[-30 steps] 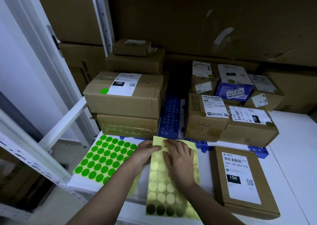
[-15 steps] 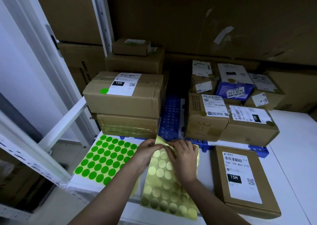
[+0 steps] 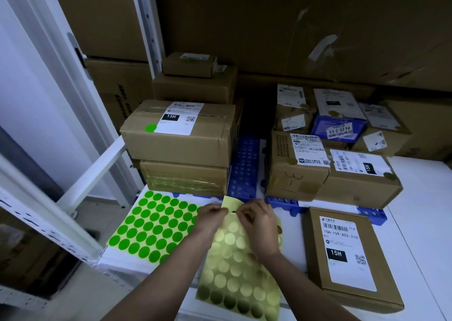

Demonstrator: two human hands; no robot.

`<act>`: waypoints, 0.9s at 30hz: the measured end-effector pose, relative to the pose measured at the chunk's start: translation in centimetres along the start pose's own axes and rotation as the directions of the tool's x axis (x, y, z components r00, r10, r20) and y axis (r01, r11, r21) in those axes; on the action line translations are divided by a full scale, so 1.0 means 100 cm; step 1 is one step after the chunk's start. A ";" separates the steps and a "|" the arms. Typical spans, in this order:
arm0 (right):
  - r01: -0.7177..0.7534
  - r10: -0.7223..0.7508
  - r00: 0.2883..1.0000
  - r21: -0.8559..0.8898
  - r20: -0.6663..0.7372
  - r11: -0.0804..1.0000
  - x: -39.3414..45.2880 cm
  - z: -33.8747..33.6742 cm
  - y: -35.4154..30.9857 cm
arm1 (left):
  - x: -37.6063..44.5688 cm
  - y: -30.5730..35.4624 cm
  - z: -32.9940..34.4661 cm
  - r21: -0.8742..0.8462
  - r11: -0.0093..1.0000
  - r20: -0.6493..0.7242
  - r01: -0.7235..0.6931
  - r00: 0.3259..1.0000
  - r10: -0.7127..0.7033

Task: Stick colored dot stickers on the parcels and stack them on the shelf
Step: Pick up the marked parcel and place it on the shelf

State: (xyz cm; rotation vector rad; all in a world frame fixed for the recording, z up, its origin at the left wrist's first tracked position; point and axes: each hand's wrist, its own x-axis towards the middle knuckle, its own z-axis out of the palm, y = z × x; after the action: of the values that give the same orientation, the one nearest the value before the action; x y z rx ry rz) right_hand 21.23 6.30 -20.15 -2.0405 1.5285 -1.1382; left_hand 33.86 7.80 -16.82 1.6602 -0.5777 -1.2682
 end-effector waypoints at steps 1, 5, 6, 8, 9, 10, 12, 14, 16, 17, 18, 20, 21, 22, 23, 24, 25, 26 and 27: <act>-0.049 0.048 0.999 0.036 0.017 0.998 -0.001 0.000 0.000 | -0.001 0.001 0.001 0.013 1.000 -0.015 -0.010 1.000 0.010; -0.137 0.129 0.985 0.064 0.111 0.989 0.000 -0.003 -0.003 | 0.003 -0.003 0.002 0.134 0.991 -0.082 -0.013 0.996 0.025; -0.133 0.126 0.984 0.053 0.125 0.990 0.001 -0.005 -0.003 | 0.003 -0.003 0.003 0.160 0.987 -0.095 -0.019 0.995 0.035; -0.106 0.097 0.987 0.062 0.130 0.992 0.001 -0.007 -0.003 | 0.004 -0.003 0.004 0.202 0.979 -0.102 -0.026 0.994 0.048; -0.100 0.089 0.987 0.086 0.131 0.991 0.001 -0.008 -0.003 | 0.004 -0.003 0.004 0.224 0.974 -0.104 -0.033 0.993 0.058; -0.110 0.094 0.986 0.117 0.140 0.987 0.001 -0.010 -0.004 | 0.005 -0.002 0.004 0.252 0.967 -0.108 -0.044 0.991 0.073; -0.182 0.152 0.975 0.189 0.163 0.965 0.001 -0.013 -0.004 | 0.005 -0.002 0.003 0.322 0.944 -0.113 -0.071 0.987 0.113; -0.319 0.271 0.942 0.274 0.197 0.908 0.003 -0.017 -0.005 | 0.005 -0.001 0.003 0.356 0.927 -0.116 -0.117 0.979 0.168; -0.458 0.399 0.887 0.348 0.232 0.818 0.005 -0.020 -0.005 | 0.001 -0.001 0.001 0.369 0.914 -0.132 -0.167 0.964 0.230; -0.506 0.446 0.862 0.358 0.241 0.785 0.007 -0.021 -0.004 | -0.002 -0.001 0.000 0.386 0.899 -0.129 -0.209 0.952 0.277; -0.540 0.479 0.841 0.349 0.249 0.766 0.009 -0.022 -0.003 | -0.004 -0.003 -0.001 0.417 0.871 -0.114 -0.259 0.936 0.333; -0.585 0.519 0.810 0.323 0.273 0.744 0.014 -0.021 0.000 | -0.011 -0.007 -0.004 0.520 0.779 -0.074 -0.350 0.891 0.449; -0.604 0.535 0.796 0.315 0.285 0.732 0.017 -0.021 0.000 | -0.014 -0.009 -0.004 0.584 0.718 -0.053 -0.379 0.864 0.500; -0.622 0.550 0.781 0.306 0.294 0.720 0.020 -0.021 0.000 | -0.016 -0.012 -0.005 0.640 0.657 -0.038 -0.398 0.838 0.545; -0.634 0.560 0.772 0.300 0.301 0.713 0.022 -0.021 -0.001 | -0.019 -0.014 -0.005 0.677 0.611 -0.028 -0.412 0.814 0.580; -0.641 0.565 0.766 0.296 0.307 0.708 0.024 -0.022 -0.002 | -0.021 -0.014 -0.005 0.684 0.596 -0.025 -0.421 0.803 0.596; -0.641 0.563 0.766 0.303 0.309 0.706 0.025 -0.025 -0.004 | -0.024 -0.013 -0.003 0.662 0.609 -0.019 -0.437 0.803 0.596; -0.634 0.556 0.772 0.321 0.306 0.704 0.025 -0.028 -0.006 | -0.027 -0.010 -0.001 0.619 0.645 -0.007 -0.448 0.819 0.574; -0.620 0.542 0.784 0.346 0.302 0.704 0.024 -0.033 -0.009 | -0.030 -0.007 0.002 0.550 0.706 0.006 -0.447 0.847 0.532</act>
State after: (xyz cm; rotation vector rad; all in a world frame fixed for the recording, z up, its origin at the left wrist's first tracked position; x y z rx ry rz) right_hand 19.54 5.00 -16.57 -1.1857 1.5036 -0.8922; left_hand 32.52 10.42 -16.02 1.8464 -1.2751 -0.5929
